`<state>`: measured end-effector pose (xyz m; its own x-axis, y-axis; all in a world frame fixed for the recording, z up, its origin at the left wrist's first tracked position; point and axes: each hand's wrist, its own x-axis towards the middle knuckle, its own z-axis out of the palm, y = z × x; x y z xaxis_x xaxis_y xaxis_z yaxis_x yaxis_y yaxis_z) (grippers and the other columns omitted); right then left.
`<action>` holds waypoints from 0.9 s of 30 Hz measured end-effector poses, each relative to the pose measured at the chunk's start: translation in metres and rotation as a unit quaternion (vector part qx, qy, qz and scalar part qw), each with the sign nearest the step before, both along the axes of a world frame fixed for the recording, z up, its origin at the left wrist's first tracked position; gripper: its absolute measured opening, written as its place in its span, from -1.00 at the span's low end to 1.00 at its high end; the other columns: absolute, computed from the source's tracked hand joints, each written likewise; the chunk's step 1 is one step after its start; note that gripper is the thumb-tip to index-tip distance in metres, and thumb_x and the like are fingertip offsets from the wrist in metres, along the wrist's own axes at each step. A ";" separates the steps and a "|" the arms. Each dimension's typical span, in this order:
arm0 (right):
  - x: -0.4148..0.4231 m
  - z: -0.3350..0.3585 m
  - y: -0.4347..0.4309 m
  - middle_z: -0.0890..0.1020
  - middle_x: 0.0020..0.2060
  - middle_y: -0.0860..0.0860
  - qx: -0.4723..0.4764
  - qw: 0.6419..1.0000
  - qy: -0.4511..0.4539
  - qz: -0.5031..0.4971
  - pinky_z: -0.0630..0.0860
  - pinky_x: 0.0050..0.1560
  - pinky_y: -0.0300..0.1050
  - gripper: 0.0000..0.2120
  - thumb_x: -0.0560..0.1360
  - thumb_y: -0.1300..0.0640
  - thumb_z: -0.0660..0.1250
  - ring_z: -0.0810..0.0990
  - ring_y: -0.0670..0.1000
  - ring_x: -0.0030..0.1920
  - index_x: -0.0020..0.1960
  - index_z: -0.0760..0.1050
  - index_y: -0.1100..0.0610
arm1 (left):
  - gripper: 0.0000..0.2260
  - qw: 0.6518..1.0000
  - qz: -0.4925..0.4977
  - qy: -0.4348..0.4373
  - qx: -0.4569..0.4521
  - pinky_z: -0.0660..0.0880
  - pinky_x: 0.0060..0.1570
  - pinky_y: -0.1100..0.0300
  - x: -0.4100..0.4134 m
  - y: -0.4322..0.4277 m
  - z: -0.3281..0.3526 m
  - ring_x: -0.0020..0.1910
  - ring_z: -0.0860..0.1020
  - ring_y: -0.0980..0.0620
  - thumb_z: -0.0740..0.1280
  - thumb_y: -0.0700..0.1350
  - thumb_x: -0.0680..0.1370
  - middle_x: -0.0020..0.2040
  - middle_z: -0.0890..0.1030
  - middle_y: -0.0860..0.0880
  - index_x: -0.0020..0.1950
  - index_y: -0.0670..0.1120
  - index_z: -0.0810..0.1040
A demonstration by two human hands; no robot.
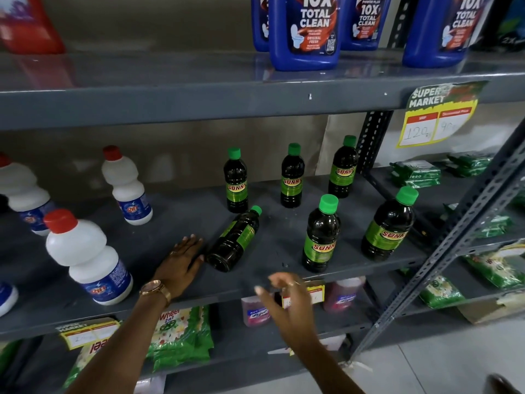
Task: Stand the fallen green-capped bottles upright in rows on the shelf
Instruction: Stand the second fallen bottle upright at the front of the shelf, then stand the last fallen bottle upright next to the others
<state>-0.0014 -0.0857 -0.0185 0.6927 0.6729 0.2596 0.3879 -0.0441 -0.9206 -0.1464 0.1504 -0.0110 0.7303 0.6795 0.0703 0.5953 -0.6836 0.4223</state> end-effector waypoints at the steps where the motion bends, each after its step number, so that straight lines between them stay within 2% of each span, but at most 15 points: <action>1: -0.002 0.010 0.017 0.56 -0.11 -0.09 -0.021 1.000 0.003 0.017 0.52 -0.03 -0.14 -0.57 0.39 -0.34 0.30 0.55 -0.10 -0.06 -0.02 0.51 0.00 | -0.54 1.000 0.012 0.000 0.007 -0.04 0.53 0.05 -0.001 -0.003 -0.001 0.54 0.00 -0.04 0.11 -0.02 0.62 0.55 0.10 -0.12 0.50 -0.09 0.13; 3: 0.006 0.034 0.056 0.56 -0.16 -0.02 -0.117 0.992 0.031 0.028 0.54 0.01 0.04 -0.34 0.37 -0.51 0.09 0.56 -0.01 -0.11 -0.09 0.49 0.09 | -0.50 0.998 0.067 0.003 0.018 -0.04 0.54 0.03 -0.003 -0.008 -0.002 0.54 -0.03 -0.06 0.08 0.04 0.62 0.55 0.07 -0.13 0.51 -0.11 0.09; 5: 0.020 0.062 0.089 0.61 -0.18 0.07 -0.268 0.960 0.068 0.036 0.56 0.02 0.05 -0.10 0.25 -0.64 -0.10 0.61 0.08 -0.12 -0.13 0.50 0.16 | -0.46 0.994 0.110 0.011 0.015 -0.04 0.53 0.01 -0.004 -0.012 0.000 0.54 -0.05 -0.08 0.06 0.09 0.61 0.56 0.03 -0.14 0.51 -0.13 0.05; 6: 0.027 0.073 0.101 0.64 -0.17 0.10 -0.327 0.940 0.093 0.040 0.59 0.01 0.04 -0.03 0.19 -0.67 -0.12 0.65 0.10 -0.13 -0.12 0.51 0.18 | -0.45 0.993 0.116 0.015 0.012 -0.04 0.52 0.01 -0.003 -0.013 0.002 0.54 -0.06 -0.08 0.05 0.11 0.61 0.56 0.01 -0.14 0.51 -0.13 0.04; 8: 0.032 0.085 0.120 0.67 -0.20 0.13 -0.384 0.912 0.131 0.058 0.64 -0.03 -0.02 -0.07 0.15 -0.68 0.02 0.69 0.07 -0.19 -0.13 0.47 0.19 | -0.44 0.993 0.116 0.027 0.006 -0.06 0.53 0.02 -0.004 -0.014 0.004 0.54 -0.07 -0.08 0.04 0.11 0.61 0.57 -0.01 -0.14 0.52 -0.13 0.02; 10: 0.033 0.086 0.133 0.69 -0.21 0.12 -0.394 0.907 0.131 0.066 0.65 -0.06 -0.06 -0.16 0.15 -0.60 0.23 0.70 0.05 -0.23 -0.06 0.49 0.17 | -0.44 0.993 0.113 0.026 0.011 -0.08 0.54 0.03 -0.005 -0.014 0.004 0.55 -0.07 -0.05 0.05 0.11 0.61 0.57 0.00 -0.14 0.52 -0.13 0.02; 12: 0.033 0.077 0.141 0.69 -0.16 0.11 -0.377 0.916 0.125 0.052 0.65 -0.08 -0.05 -0.22 0.19 -0.50 0.32 0.70 0.05 -0.22 0.03 0.54 0.16 | -0.44 0.993 0.113 0.021 0.016 -0.09 0.54 0.05 -0.005 -0.013 0.003 0.55 -0.07 -0.04 0.06 0.11 0.61 0.56 0.01 -0.13 0.51 -0.13 0.03; 14: 0.033 0.059 0.142 0.68 -0.04 0.11 -0.329 0.938 0.110 0.025 0.61 0.00 0.00 -0.27 0.25 -0.45 0.32 0.67 0.10 -0.06 0.11 0.56 0.13 | -0.44 0.993 0.114 0.019 0.019 -0.09 0.54 0.05 -0.005 -0.011 0.001 0.55 -0.06 -0.04 0.06 0.11 0.61 0.56 0.03 -0.13 0.51 -0.14 0.04; 16: 0.030 0.040 0.135 0.67 -0.01 0.09 -0.248 0.964 0.099 -0.001 0.54 0.05 -0.04 -0.35 0.32 -0.40 0.31 0.63 0.12 0.04 0.09 0.58 0.13 | -0.45 0.993 0.116 0.015 0.022 -0.09 0.54 0.05 -0.005 -0.010 0.000 0.55 -0.04 -0.04 0.07 0.11 0.61 0.56 0.04 -0.13 0.51 -0.14 0.06; 17: 0.028 0.032 0.131 0.68 -0.05 0.07 -0.187 0.977 0.108 -0.008 0.54 0.01 -0.10 -0.44 0.35 -0.34 0.34 0.63 0.12 0.04 0.03 0.58 0.13 | -0.45 0.992 0.120 0.013 0.028 -0.09 0.54 0.05 -0.004 -0.011 -0.001 0.55 -0.03 -0.04 0.07 0.11 0.61 0.56 0.06 -0.13 0.51 -0.14 0.07; 19: 0.027 0.022 0.126 0.65 -0.18 -0.06 -0.063 0.987 0.147 -0.021 0.50 -0.17 -0.38 -0.69 0.38 -0.14 0.45 0.66 0.06 -0.02 -0.07 0.51 0.07 | -0.47 0.990 0.133 0.010 0.049 -0.06 0.53 0.03 -0.001 -0.012 -0.003 0.54 0.01 -0.06 0.08 0.10 0.60 0.55 0.10 -0.14 0.50 -0.14 0.11; 20: 0.028 0.021 0.127 0.62 -0.21 -0.13 -0.017 0.988 0.152 -0.027 0.44 -0.25 -0.49 -0.71 0.37 -0.04 0.49 0.66 -0.02 -0.06 -0.06 0.48 0.06 | -0.47 0.989 0.138 0.009 0.057 -0.04 0.53 0.02 0.000 -0.012 -0.003 0.54 0.02 -0.06 0.09 0.09 0.60 0.55 0.11 -0.14 0.49 -0.14 0.12; 22: 0.032 0.028 0.133 0.59 -0.18 -0.20 0.031 0.991 0.131 -0.027 0.39 -0.27 -0.56 -0.58 0.33 0.05 0.55 0.62 -0.26 -0.16 0.06 0.42 0.08 | -0.47 0.989 0.139 0.010 0.055 -0.03 0.53 0.01 0.000 -0.011 -0.003 0.54 0.02 -0.06 0.08 0.10 0.60 0.55 0.12 -0.14 0.49 -0.14 0.12; 23: 0.035 0.031 0.138 0.59 -0.17 -0.19 0.037 0.992 0.116 -0.021 0.40 -0.27 -0.55 -0.53 0.31 0.06 0.56 0.60 -0.31 -0.20 0.09 0.38 0.07 | -0.46 0.989 0.138 0.012 0.050 -0.03 0.53 0.01 0.000 -0.011 -0.004 0.54 0.02 -0.05 0.08 0.11 0.60 0.55 0.11 -0.13 0.49 -0.14 0.11; 27: 0.046 0.033 0.154 0.58 -0.08 -0.07 0.015 0.998 0.060 0.005 0.46 -0.13 -0.37 -0.39 0.29 0.08 0.57 0.56 -0.22 -0.13 0.16 0.28 0.06 | -0.44 0.990 0.134 0.020 0.045 -0.08 0.54 0.04 -0.002 -0.008 -0.007 0.54 -0.02 -0.03 0.07 0.13 0.60 0.56 0.08 -0.12 0.50 -0.14 0.07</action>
<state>0.0445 0.0679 0.0145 0.7134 0.6728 0.1959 0.2756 -0.0123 -0.9612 -0.1487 0.1429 -0.0176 0.5289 0.8411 0.1136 0.7748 -0.5331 0.3400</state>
